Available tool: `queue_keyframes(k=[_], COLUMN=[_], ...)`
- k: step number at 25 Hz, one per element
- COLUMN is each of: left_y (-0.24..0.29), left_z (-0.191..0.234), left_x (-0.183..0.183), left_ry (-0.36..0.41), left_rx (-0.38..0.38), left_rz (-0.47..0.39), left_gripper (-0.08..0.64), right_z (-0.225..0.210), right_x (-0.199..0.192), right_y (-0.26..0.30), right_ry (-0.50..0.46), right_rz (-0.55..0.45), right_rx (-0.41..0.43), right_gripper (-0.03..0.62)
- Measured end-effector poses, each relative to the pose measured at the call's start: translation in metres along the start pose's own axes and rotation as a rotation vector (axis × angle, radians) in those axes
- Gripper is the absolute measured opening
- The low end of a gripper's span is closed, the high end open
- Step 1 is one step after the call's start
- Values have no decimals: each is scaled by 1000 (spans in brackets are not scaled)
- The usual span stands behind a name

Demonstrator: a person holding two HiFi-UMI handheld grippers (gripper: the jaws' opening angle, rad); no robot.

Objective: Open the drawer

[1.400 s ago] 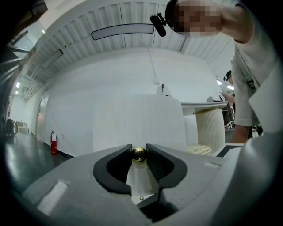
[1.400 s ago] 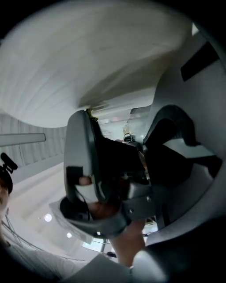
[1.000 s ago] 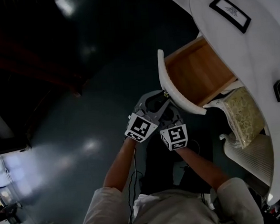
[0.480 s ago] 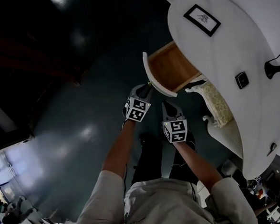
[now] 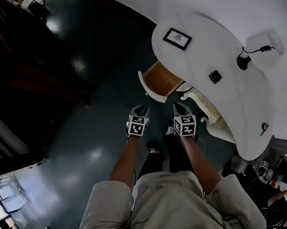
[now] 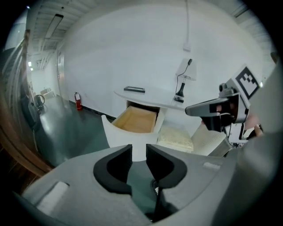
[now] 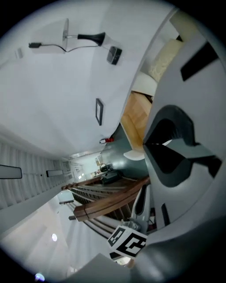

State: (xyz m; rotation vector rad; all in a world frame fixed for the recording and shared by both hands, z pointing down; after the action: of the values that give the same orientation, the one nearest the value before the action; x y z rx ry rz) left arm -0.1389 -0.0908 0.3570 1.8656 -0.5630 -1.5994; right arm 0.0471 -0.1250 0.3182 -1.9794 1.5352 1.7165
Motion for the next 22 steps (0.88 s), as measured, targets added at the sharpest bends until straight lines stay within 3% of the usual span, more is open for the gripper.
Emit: queue_keyframes(k=[5,10,14,17,22], left_y=[-28,-36,-40,-43,-58], left_z=[-17,-20,-21,-16,-20], left_x=[33,83,111,120,119], left_ry=[-44,-84,-77,-89,-93], left_rx=[5,13,32,75,138], left_rz=[27,-60,-105,-112,-138], left_gripper=[103,103,103,98,98], right_z=[-6,-4,-6,-3,-14], right_x=[22,67,90,91,65], right_y=[-42,-39,-47,-51,-64], right_ry=[53,-22,-31,-14,-6], right_rz=[-19,-40,-83,-107,-80], right_rx=[-70,-36,-62,-25,-125], right_gripper=[15,15,15,15,15])
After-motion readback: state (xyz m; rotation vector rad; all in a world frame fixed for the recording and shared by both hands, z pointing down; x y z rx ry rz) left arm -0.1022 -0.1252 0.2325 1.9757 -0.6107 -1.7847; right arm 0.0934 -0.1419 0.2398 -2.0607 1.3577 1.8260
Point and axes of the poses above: the fingertips, and each gripper's own axes: y forward along the fingers, z to its left, x out of its top, the point moved 5 cm from there along -y, backward along the fingers, and after that the axes turned 15 degrees about x, right-handed, at the moved point
